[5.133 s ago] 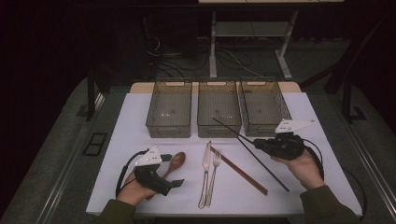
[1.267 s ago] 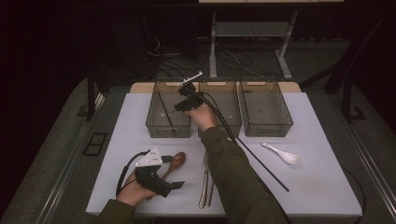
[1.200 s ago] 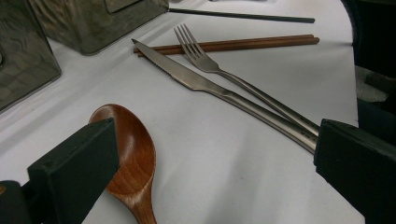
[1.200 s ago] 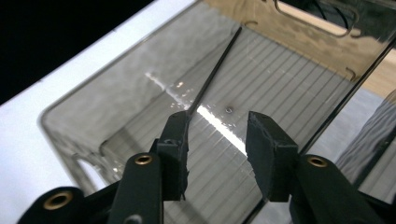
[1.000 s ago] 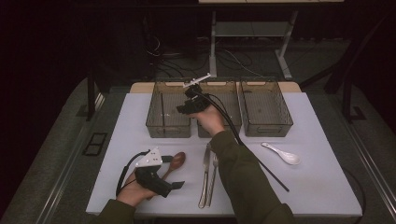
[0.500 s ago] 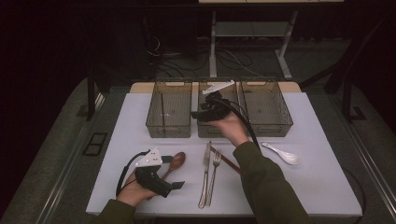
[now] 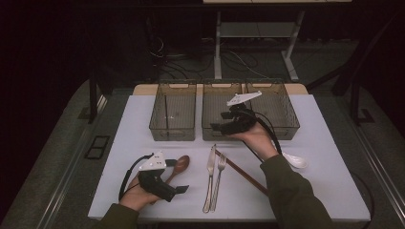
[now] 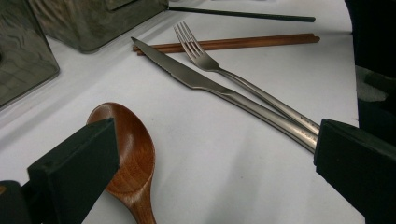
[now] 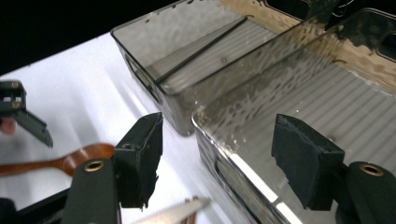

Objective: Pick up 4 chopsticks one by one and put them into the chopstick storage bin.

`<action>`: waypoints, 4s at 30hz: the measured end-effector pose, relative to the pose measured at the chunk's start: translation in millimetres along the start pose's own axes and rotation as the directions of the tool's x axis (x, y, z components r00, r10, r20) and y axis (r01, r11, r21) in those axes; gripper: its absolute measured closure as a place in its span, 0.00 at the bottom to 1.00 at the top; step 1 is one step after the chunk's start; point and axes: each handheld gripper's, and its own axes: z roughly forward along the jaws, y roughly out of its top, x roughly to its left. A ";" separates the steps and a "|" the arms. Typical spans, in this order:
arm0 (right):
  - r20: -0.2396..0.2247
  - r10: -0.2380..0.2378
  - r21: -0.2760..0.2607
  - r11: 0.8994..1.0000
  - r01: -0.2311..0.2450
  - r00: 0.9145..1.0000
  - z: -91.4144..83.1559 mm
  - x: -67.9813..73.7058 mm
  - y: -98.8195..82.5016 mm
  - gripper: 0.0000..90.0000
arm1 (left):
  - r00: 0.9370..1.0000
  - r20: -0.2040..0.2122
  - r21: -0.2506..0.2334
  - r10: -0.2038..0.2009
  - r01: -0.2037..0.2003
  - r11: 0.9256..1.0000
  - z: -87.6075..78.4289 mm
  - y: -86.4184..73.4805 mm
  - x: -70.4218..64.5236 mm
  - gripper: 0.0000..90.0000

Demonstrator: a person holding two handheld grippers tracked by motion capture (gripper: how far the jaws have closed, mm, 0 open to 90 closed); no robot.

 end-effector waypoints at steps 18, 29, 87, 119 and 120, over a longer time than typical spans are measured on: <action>0.052 0.009 0.028 1.000 -0.010 0.999 -43.1 -12.7 -56.4 0.29 | 1.000 -0.007 0.004 -0.001 0.001 1.000 -0.1 -0.7 1.6 0.00; 0.086 0.035 0.057 0.998 -0.040 0.996 -73.8 -15.1 -98.9 0.37 | 1.000 -0.012 0.008 0.007 -0.007 1.000 0.1 -0.8 0.0 0.00; 0.156 0.006 0.301 0.952 -0.053 0.988 -109.6 -7.8 -182.3 0.93 | 1.000 -0.021 0.016 0.015 -0.015 1.000 0.6 -0.7 -1.1 0.00; 0.122 0.049 0.239 0.968 -0.077 0.991 -121.7 -14.7 -176.5 0.96 | 1.000 -0.021 0.015 0.018 -0.018 1.000 0.0 -0.4 -0.7 0.00; 0.119 0.045 0.231 0.970 -0.072 0.992 -122.8 -15.3 -176.1 0.96 | 1.000 -0.021 0.015 0.017 -0.017 1.000 0.0 -0.4 -0.7 0.00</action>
